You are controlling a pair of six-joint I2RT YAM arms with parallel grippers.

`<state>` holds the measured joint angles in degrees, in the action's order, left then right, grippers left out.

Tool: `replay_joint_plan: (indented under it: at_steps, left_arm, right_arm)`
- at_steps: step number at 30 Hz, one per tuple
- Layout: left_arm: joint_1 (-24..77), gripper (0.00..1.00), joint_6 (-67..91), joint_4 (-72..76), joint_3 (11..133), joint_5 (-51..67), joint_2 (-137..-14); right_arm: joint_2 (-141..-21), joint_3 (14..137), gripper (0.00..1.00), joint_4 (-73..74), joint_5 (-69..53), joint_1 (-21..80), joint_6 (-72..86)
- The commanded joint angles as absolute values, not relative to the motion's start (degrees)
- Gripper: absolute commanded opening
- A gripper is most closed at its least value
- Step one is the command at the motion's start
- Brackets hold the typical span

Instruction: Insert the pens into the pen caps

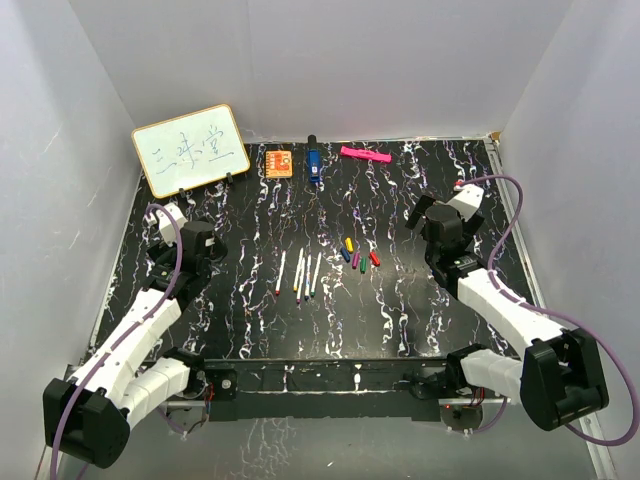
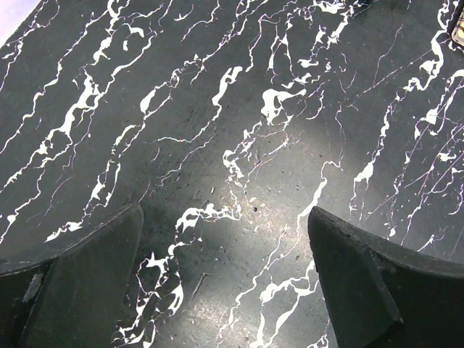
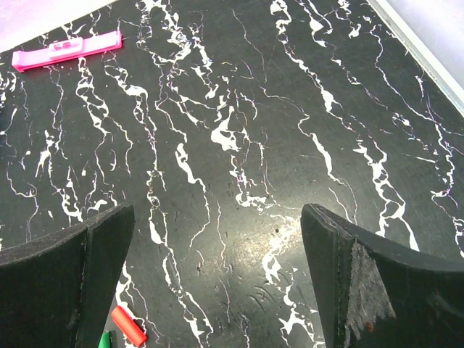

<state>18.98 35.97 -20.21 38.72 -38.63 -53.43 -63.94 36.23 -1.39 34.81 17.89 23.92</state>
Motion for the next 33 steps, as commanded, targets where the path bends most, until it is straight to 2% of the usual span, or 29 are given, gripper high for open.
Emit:
replay_joint_plan:
  at_steps: [1,19,23,28,33]
  left_arm:
    - [19.2,0.97,35.6,-20.6,39.4,-39.8,-52.1]
    - [19.2,0.98,35.9,-19.7,39.9,-39.9,-54.5]
    - [19.2,0.96,35.9,-19.4,40.3,-37.5,-56.8]
    - [19.2,0.88,32.8,-15.0,38.4,-29.0,-58.6]
    - [19.2,0.58,31.2,-10.5,36.7,-22.7,-58.7]
  right_arm:
    - [-64.1,38.9,0.98,-2.9,36.4,18.0,24.3]
    - [-65.2,38.8,0.98,-3.2,37.0,18.0,24.5]
    - [-65.2,38.9,0.98,-3.3,36.8,18.0,24.5]
    - [-65.2,38.9,0.98,-3.9,36.2,17.6,26.5]
    - [-64.7,38.4,0.98,-5.3,31.5,14.3,28.6]
